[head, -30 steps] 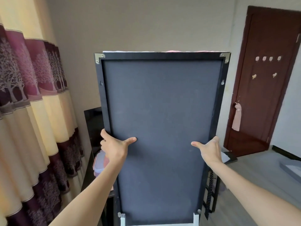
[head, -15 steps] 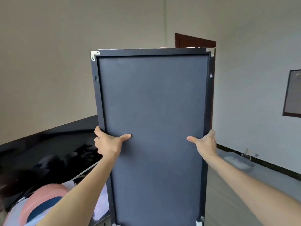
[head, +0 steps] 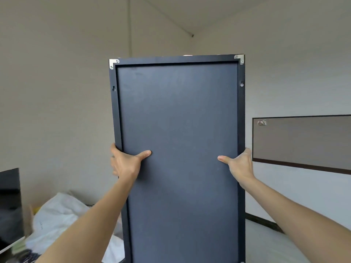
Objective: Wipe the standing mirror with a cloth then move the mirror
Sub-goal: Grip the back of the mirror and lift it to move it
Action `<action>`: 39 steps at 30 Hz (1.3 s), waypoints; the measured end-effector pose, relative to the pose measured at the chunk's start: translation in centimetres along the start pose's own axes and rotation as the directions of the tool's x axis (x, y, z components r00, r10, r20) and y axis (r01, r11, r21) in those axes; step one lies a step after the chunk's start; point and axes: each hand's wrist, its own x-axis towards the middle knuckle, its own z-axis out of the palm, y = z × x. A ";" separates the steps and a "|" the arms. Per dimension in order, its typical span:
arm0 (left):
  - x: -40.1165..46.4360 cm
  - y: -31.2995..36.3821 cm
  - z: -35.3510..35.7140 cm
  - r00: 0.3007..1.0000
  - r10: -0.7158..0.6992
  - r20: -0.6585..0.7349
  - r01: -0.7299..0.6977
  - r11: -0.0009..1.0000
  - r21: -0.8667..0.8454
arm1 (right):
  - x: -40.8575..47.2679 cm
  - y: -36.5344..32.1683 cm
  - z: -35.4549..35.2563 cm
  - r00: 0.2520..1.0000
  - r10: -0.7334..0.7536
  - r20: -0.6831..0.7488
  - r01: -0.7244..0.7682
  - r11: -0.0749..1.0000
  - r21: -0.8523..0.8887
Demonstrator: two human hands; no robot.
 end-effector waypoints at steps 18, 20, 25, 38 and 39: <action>3.8 -3.0 36.0 0.932 -0.013 0.362 0.071 0.987 -0.147 | 22.9 10.5 -9.1 0.939 0.002 -0.343 -0.045 0.992 -0.118; 3.5 -3.4 40.8 0.919 -0.008 0.395 0.074 0.985 -0.154 | 26.0 13.0 -10.4 0.925 0.009 -0.379 -0.061 0.990 -0.126; 1.9 -5.8 51.9 0.893 -0.011 0.449 0.078 0.988 -0.132 | 33.3 19.9 -13.6 0.906 0.034 -0.423 -0.094 0.988 -0.121; 1.3 -14.6 75.1 0.845 -0.064 0.530 0.153 0.980 -0.126 | 48.8 33.7 -16.9 0.872 0.098 -0.479 -0.202 0.965 -0.170; 1.2 -15.6 76.5 0.832 -0.067 0.550 0.164 0.978 -0.129 | 49.3 34.6 -16.9 0.868 0.101 -0.487 -0.212 0.961 -0.178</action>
